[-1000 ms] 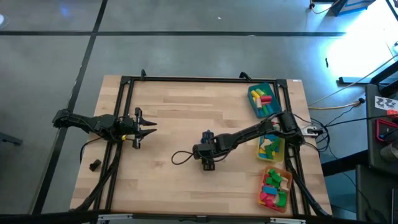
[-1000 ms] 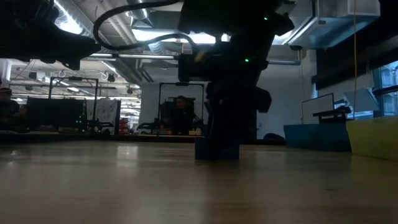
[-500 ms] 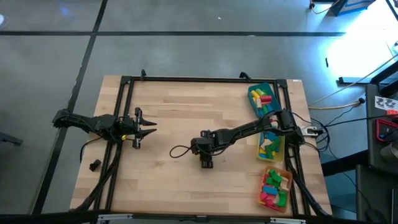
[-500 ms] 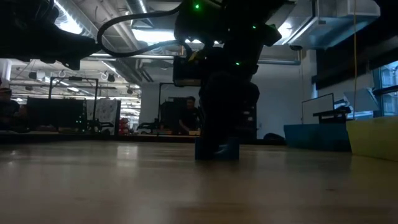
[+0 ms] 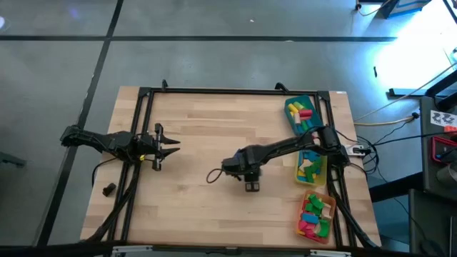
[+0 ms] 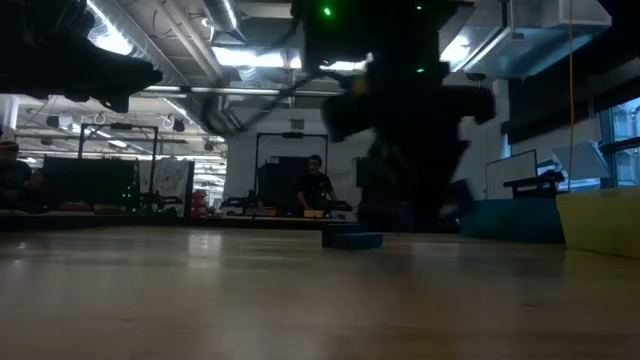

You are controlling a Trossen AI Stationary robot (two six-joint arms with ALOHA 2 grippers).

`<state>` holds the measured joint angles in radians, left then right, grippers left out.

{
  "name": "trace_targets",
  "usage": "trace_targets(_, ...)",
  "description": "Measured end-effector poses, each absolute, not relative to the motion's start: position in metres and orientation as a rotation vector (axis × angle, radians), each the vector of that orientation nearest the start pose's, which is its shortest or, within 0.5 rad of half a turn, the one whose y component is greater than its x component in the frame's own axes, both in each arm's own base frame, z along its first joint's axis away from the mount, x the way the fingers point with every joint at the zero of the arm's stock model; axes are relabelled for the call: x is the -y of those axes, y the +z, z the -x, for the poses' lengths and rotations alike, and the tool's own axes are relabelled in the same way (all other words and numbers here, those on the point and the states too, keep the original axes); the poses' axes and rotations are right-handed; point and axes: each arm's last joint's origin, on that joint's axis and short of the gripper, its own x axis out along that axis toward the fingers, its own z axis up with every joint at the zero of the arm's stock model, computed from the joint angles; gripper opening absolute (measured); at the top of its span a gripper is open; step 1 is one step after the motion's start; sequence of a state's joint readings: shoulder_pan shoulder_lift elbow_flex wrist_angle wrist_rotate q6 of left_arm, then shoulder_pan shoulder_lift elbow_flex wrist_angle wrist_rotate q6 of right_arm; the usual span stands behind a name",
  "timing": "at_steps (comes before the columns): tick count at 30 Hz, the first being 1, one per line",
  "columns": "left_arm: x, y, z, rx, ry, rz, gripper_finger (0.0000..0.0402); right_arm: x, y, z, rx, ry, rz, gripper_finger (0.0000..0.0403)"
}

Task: Sort blocks by size
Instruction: Put the blue arch block into the orange bin

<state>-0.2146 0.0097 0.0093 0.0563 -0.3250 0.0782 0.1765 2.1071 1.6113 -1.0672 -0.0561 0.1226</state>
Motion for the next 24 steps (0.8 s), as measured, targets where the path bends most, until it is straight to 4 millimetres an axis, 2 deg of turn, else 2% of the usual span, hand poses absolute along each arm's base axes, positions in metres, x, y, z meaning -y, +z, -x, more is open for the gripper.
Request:
trace_targets(6, 0.011, 0.171, -0.096, 0.050, 0.113, -0.063, 0.0100, -0.082, 0.178, -0.374, -1.756, 0.090, 0.034, 0.0136)
trace_targets(10, 0.011, 0.171, -0.096, 0.049, 0.113, -0.063, 0.0100, -0.088, 0.179, -0.367, -1.815, 0.054, 0.076, 0.0154)
trace_targets(14, 0.011, 0.171, -0.096, 0.050, 0.112, -0.063, 0.0100, -0.092, 0.181, -0.359, -1.876, 0.034, 0.122, 0.0148)
trace_targets(18, 0.011, 0.171, -0.096, 0.049, 0.113, -0.063, 0.0100, -0.091, 0.184, -0.351, -1.953, 0.005, 0.164, 0.0136)
trace_targets(21, 0.011, 0.171, -0.096, 0.050, 0.113, -0.063, 0.0100, -0.087, 0.187, -0.346, -2.000, -0.067, 0.283, 0.0138)
trace_targets(24, 0.011, 0.171, -0.096, 0.050, 0.113, -0.063, 0.0100, -0.081, 0.186, -0.347, -1.973, -0.123, 0.370, 0.0150)
